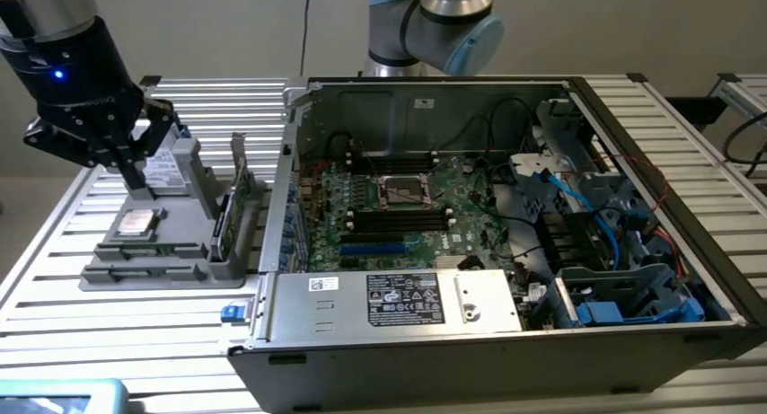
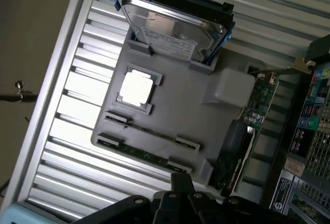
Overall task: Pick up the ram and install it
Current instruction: 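Pick up the ram and move it above insertion slot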
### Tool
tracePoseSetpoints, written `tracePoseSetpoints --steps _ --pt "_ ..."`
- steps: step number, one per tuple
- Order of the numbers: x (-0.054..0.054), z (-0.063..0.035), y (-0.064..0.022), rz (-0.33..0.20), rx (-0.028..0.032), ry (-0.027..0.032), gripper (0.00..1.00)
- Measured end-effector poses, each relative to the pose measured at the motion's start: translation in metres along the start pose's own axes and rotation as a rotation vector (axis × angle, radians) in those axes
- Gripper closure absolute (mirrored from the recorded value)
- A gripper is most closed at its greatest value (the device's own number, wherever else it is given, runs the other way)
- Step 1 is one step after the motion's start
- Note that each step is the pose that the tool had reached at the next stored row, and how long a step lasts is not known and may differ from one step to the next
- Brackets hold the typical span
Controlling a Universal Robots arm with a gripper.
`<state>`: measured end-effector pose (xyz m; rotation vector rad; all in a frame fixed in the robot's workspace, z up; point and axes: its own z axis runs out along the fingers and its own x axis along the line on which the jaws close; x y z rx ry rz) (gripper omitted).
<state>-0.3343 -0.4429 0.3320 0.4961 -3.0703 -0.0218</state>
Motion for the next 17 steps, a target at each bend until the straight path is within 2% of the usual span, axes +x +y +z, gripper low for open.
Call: tracePoseSetpoints --steps 8,12,17 --pt "0.0000 0.0000 0.0000 -0.128 -0.0133 0.0026 0.89" --pt "0.0000 0.0000 0.0000 -0.192 -0.0235 0.0026 0.89" --pt "0.0000 0.0001 -0.0001 -0.253 -0.0233 0.0042 0.89"
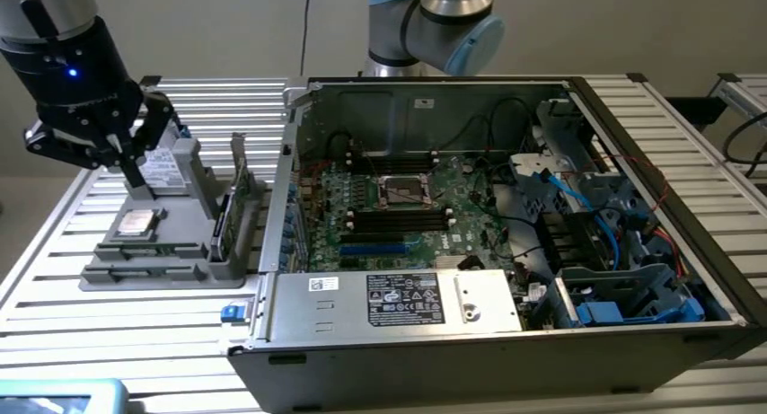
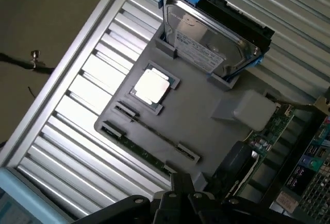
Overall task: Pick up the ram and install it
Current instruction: 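Pick up the ram and move it above insertion slot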
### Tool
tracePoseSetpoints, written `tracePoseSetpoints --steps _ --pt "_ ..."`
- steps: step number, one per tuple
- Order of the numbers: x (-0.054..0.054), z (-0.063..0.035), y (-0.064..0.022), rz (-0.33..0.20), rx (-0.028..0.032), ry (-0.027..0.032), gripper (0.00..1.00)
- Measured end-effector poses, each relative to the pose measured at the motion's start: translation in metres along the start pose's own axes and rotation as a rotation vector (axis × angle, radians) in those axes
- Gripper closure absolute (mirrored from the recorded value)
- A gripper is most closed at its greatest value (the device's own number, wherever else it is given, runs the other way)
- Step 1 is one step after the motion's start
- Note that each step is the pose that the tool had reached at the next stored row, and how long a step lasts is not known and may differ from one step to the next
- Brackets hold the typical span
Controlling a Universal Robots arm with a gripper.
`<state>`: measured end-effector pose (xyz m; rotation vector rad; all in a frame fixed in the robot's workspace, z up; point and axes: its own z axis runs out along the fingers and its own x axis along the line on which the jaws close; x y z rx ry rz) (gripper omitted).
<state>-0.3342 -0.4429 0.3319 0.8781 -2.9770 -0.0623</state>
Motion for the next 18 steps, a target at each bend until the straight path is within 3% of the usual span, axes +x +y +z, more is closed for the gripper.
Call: tracePoseSetpoints --steps 18 --pt "0.0000 0.0000 0.0000 -0.327 0.0073 0.0156 0.89"
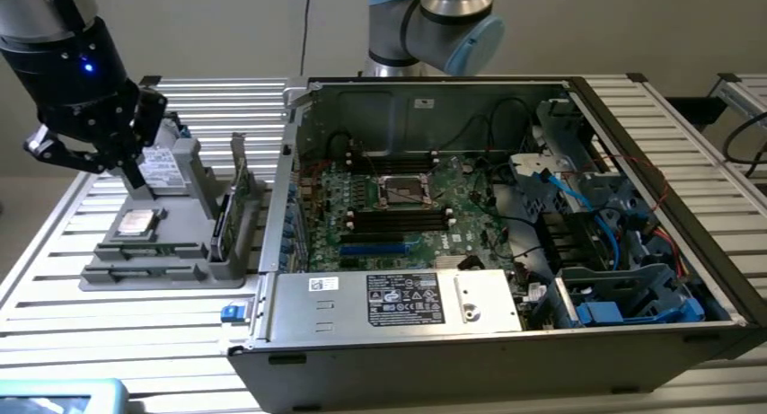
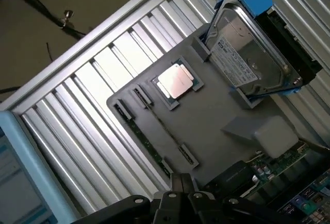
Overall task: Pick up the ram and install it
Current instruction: 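Pick up the ram and move it above insertion slot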
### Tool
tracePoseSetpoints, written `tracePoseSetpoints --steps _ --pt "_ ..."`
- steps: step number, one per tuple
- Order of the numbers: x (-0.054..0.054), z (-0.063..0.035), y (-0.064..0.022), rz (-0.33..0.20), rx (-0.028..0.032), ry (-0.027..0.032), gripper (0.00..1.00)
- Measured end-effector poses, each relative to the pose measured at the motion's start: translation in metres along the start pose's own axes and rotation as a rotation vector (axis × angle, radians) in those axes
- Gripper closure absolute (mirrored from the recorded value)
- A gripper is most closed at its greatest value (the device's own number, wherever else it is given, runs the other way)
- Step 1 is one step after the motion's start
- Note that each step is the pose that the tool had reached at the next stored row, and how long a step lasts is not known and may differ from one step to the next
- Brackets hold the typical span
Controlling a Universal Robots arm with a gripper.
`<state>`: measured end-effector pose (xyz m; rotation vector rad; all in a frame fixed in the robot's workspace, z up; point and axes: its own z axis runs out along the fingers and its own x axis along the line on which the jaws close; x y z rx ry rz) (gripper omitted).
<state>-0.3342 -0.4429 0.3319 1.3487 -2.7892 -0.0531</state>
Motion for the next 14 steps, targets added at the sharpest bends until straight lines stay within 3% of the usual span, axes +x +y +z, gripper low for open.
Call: tracePoseSetpoints --steps 14 --pt "0.0000 0.0002 0.0000 -0.255 0.0062 0.0124 0.89"
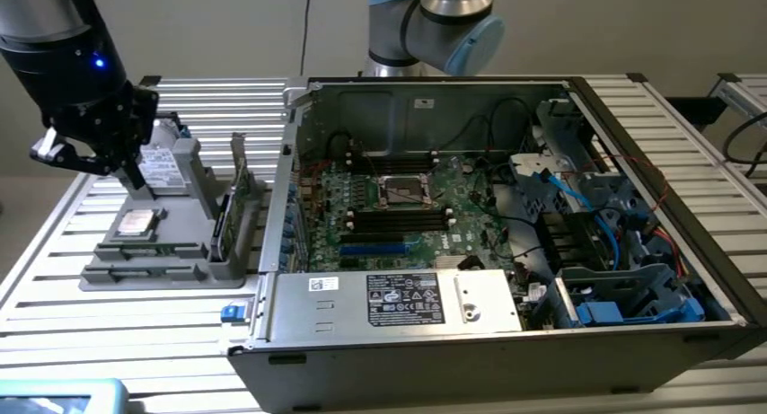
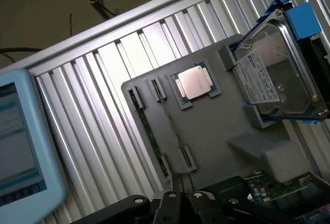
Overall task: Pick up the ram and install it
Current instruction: 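Pick up the ram and move it above insertion slot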
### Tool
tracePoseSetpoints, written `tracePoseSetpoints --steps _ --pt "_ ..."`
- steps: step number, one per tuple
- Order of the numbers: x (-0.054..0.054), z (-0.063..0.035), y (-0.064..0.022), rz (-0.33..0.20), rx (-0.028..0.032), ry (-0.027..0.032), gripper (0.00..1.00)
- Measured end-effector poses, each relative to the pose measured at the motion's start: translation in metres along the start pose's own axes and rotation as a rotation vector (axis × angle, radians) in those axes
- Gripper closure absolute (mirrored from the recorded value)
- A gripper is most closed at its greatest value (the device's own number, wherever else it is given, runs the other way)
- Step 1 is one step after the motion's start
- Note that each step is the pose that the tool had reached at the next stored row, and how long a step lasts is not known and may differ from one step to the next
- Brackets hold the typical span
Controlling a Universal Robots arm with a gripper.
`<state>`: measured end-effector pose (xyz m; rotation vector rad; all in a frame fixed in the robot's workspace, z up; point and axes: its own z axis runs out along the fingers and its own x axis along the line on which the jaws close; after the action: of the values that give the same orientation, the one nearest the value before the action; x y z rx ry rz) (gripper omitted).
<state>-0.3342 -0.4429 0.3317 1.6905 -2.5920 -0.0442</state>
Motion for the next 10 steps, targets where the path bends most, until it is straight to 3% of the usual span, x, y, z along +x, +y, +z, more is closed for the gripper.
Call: tracePoseSetpoints --steps 6,10 --pt "0.0000 0.0002 0.0000 -0.109 0.0050 0.0028 0.89" --pt "0.0000 0.0004 0.0000 -0.169 0.0200 -0.0005 0.89"
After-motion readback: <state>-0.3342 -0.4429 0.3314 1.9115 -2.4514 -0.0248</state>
